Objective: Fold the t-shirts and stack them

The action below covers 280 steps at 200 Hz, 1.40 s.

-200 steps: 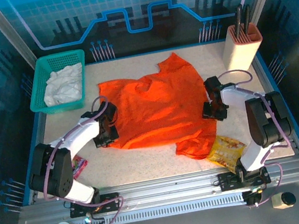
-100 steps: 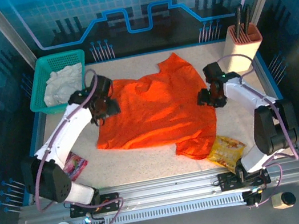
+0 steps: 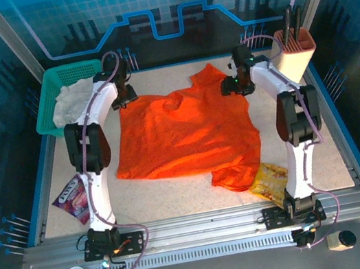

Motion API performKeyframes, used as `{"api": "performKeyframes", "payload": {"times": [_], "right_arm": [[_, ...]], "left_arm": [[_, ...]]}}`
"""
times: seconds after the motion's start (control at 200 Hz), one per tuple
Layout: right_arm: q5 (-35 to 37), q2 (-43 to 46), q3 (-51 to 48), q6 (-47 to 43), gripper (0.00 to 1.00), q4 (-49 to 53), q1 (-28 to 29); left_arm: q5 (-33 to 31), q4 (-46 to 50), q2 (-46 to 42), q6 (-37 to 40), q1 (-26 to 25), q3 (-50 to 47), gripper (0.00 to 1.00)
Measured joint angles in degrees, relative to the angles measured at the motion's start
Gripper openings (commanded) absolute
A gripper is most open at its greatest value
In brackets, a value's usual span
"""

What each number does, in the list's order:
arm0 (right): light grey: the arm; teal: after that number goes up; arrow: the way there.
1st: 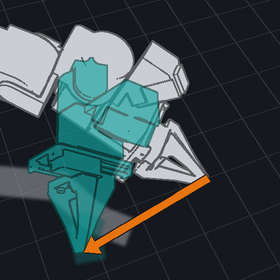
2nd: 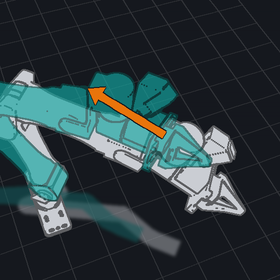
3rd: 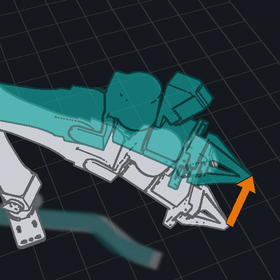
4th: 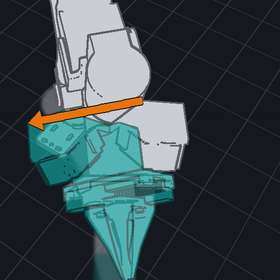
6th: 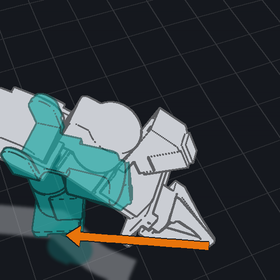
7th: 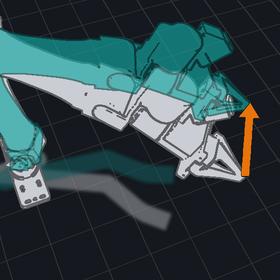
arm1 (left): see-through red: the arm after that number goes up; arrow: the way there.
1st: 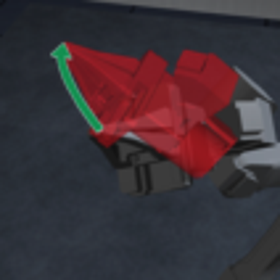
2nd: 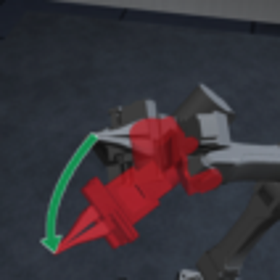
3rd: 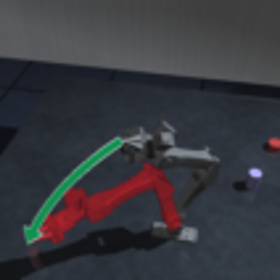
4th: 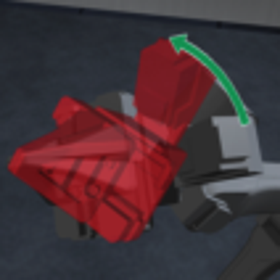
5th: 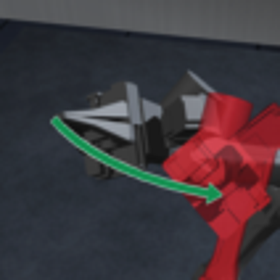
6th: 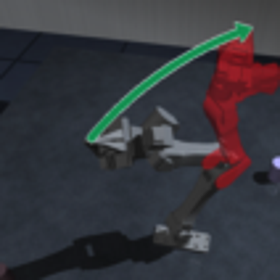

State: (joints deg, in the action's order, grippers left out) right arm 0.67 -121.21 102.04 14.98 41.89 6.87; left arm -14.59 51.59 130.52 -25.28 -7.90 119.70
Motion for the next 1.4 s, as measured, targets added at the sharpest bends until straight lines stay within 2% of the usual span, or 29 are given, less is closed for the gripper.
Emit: {"api": "performKeyframes", "payload": {"times": [0.205,0.335,0.415,0.505,0.56,0.706,0.806,0.876,0.951,1.031,1.106,1.231,1.401], "right_arm": [[0.1,-16.2,21.0,-3.0,0.65,4.5,-1.9],[1.4,-25.7,34.2,-4.7,0.65,9.2,-2.8],[1.9,-29.2,38.4,-5.2,0.65,11.3,-3.2],[2.0,-30.6,39.8,-5.7,0.6,12.6,-3.5],[1.4,-30.6,40.3,-5.6,0.52,13.1,-3.6],[-1.0,-30.6,39.9,-5.2,0.14,13.7,-3.8],[-1.6,-29.9,38.4,-4.4,0.0,13.2,-4.1],[-1.8,-28.1,35.2,-3.7,0.0,12.3,-4.3],[-1.8,-24.7,29.5,-3.4,0.0,11.8,-4.3],[-1.8,-20.3,22.4,-3.1,0.0,11.0,-4.3],[-1.8,-16.0,16.5,-2.7,0.0,9.9,-4.3],[-2.2,-9.5,9.8,-1.9,0.0,7.8,-4.4],[-2.8,-4.4,4.8,-0.8,0.0,4.8,-4.7]], "left_arm": [[-0.6,-0.7,7.7,1.4,0.9,8.5,0.61],[-0.8,-0.3,12.5,2.4,1.2,16.3,0.73],[-0.8,0.3,15.5,2.9,1.6,20.5,0.76],[-0.8,0.8,18.2,3.2,2.0,22.9,0.8],[-0.8,1.3,19.4,3.2,2.3,23.2,0.81],[-0.3,2.5,21.9,3.2,2.9,23.5,0.79],[0.3,2.7,22.3,3.1,3.2,23.6,0.76],[0.7,2.8,22.3,2.9,3.3,23.8,0.71],[1.2,2.8,22.3,3.1,3.2,23.9,0.57],[1.9,2.8,22.3,3.0,3.2,23.9,0.23],[3.0,2.8,22.3,3.0,3.3,23.9,0.0],[4.7,1.8,21.7,3.0,3.2,22.4,0.0],[5.6,-1.9,14.0,3.0,2.9,10.8,0.0]]}}
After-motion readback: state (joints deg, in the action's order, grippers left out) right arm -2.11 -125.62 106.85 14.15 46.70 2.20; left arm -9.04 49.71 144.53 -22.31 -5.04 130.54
